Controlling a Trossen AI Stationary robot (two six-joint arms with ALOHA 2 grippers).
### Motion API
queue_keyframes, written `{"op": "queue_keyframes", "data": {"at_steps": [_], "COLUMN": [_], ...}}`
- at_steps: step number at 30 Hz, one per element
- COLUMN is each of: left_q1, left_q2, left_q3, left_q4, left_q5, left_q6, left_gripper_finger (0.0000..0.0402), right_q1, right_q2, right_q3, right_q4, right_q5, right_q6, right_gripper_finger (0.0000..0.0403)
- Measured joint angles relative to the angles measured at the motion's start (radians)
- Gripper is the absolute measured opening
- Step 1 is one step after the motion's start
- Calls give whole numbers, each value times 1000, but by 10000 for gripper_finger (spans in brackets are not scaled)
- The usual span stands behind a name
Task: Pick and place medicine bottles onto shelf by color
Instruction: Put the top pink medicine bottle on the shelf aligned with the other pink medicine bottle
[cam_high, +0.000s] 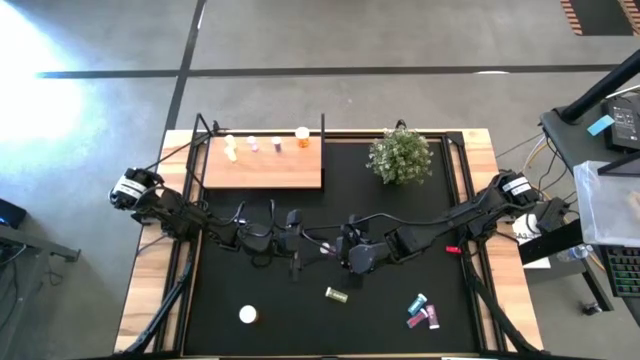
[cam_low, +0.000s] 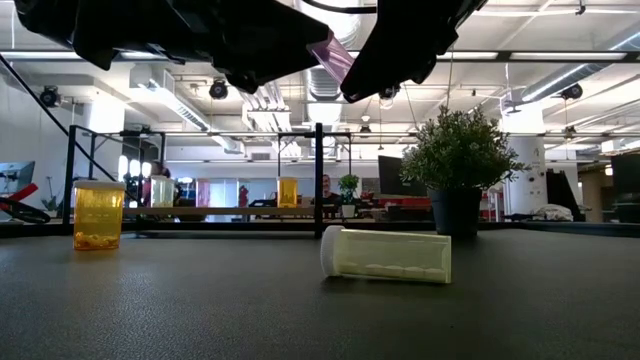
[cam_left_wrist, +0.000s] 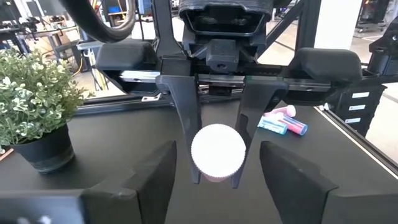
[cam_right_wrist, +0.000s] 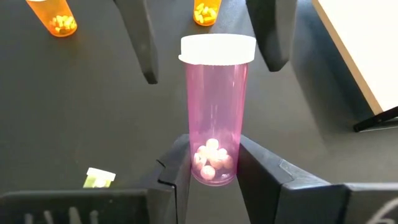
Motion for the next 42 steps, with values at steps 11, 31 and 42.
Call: {"op": "queue_keyframes", "data": {"at_steps": [11, 31, 42], "left_q1": [0, 0, 0], "left_q2": [0, 0, 0], "left_q3": [-1, -1, -1], "left_q4": [-1, -1, -2], "left_q5": [0, 0, 0], "left_q6": [0, 1, -2], "left_gripper_finger": [139, 109, 109], "right_q1": [0, -1, -1], "right_q2": [1, 1, 1], "right_q3": [0, 0, 40], "right_q4": [0, 0, -47], "right_q5": [0, 0, 1], "right_q6": [0, -8, -9], "right_gripper_finger": [100, 109, 139]}}
